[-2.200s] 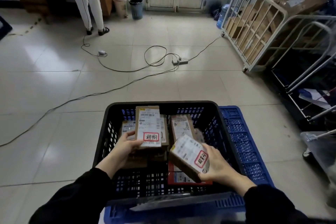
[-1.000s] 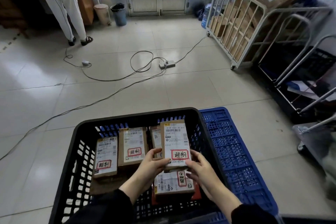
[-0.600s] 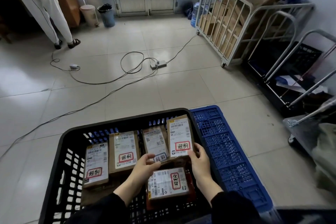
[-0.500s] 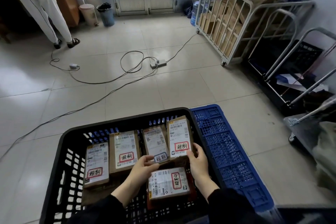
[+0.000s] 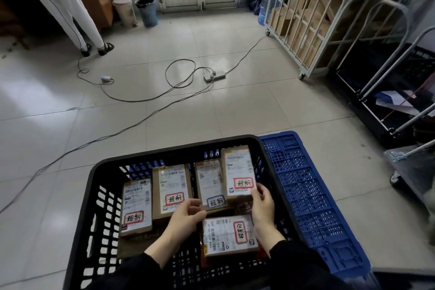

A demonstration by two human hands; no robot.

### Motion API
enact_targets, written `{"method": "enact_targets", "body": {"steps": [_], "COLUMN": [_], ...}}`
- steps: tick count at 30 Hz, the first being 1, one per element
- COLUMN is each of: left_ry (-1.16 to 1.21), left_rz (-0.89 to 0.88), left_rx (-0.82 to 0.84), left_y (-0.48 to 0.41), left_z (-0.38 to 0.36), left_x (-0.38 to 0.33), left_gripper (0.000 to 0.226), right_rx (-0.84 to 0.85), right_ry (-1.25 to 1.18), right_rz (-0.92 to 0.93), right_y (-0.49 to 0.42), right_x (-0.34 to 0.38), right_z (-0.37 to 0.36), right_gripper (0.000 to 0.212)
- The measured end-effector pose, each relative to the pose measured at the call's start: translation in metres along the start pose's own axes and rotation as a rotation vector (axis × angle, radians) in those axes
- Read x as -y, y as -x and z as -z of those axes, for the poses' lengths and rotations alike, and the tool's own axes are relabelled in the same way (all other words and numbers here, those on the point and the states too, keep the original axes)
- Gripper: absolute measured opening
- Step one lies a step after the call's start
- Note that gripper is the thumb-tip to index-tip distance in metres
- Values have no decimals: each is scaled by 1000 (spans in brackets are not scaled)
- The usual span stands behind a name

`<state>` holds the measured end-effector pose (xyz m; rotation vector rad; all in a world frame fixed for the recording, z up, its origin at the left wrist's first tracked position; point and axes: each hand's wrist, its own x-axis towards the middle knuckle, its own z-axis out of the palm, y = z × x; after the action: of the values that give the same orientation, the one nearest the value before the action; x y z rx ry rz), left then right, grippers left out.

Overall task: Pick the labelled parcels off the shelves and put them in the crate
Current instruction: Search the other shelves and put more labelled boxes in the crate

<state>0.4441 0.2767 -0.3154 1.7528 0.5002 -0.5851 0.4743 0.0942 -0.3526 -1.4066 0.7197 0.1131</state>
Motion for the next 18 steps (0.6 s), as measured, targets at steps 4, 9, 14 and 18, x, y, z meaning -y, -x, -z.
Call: {"method": "enact_targets", "body": {"steps": [4,9,14,18], "left_ry": [-15,-64,-213,-361], "left_rz": [0,-12,-95,-165], "left_rx": [-4,-7,-16,-19], "left_y": [-2,-7,-19,-26], "left_z": [3,1,-2,-7], "left_x": [7,7,5,1], "left_gripper": [25,28,37,44], "right_rx": [-128,-145,-62,-73], "right_ry": [-20,-79,-72,-67], "right_rz": [-20,-107,-183,-171], "right_y": [-5,-15,-18,-17], "right_x": [-8,-5,-7,-10], "right_z": [3,2,10,10], "right_gripper": [20,17,18,12]}}
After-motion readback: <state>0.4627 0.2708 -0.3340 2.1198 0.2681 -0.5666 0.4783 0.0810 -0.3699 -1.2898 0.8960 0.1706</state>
